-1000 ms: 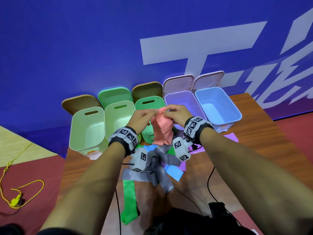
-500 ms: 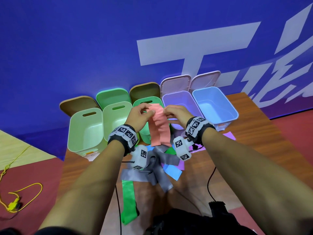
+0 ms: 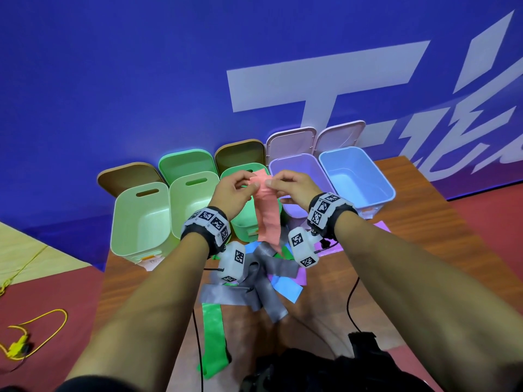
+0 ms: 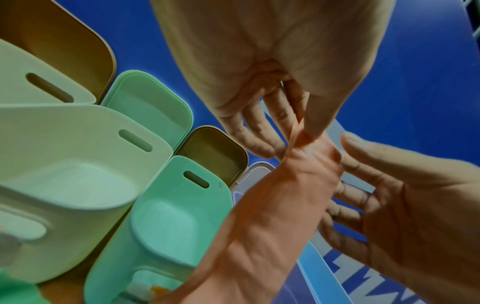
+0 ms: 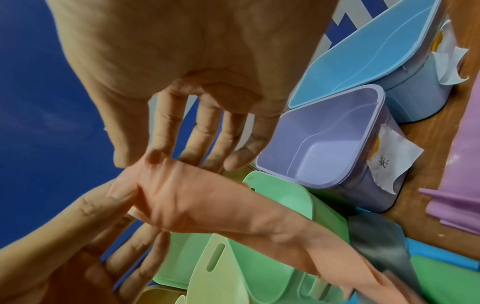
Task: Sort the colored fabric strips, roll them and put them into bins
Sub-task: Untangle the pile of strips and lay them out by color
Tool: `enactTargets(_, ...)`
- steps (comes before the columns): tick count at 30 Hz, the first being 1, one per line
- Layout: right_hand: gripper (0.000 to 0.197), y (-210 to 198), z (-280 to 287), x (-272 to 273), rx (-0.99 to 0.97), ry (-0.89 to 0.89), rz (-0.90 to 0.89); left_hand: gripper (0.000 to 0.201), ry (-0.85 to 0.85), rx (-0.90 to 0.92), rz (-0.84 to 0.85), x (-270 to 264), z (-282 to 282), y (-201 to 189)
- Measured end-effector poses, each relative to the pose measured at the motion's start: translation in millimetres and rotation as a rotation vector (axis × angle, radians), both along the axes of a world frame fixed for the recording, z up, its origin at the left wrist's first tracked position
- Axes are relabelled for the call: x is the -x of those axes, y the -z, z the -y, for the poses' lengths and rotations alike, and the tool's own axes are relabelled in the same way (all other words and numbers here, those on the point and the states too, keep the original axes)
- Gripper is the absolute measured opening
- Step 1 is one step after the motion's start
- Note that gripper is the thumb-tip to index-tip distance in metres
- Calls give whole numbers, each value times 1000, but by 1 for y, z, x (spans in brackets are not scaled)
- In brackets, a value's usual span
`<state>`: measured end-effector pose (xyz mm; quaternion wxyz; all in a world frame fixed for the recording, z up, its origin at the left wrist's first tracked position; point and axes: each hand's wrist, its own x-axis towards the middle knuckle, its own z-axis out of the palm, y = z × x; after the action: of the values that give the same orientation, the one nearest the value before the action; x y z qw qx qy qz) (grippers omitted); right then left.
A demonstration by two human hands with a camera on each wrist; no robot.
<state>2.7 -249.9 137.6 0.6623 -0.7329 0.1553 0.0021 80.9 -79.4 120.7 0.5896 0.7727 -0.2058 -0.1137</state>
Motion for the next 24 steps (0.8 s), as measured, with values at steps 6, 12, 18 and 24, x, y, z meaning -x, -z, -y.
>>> enactTargets(6, 7, -2, -1, -3, 29, 37, 59, 10, 32, 18, -49, 3, -3, -4)
enactTargets(12, 4, 2, -4, -5, 1, 40, 60, 14, 31, 8, -57, 3, -1, -3)
enactTargets(18, 3, 5, -2, -4, 30, 56, 74, 19, -3, -18, -82, 4, 1, -3)
enactTargets(24, 6, 12, 0, -9, -49, 61, 82, 24, 11, -7, -99, 4, 4, -2)
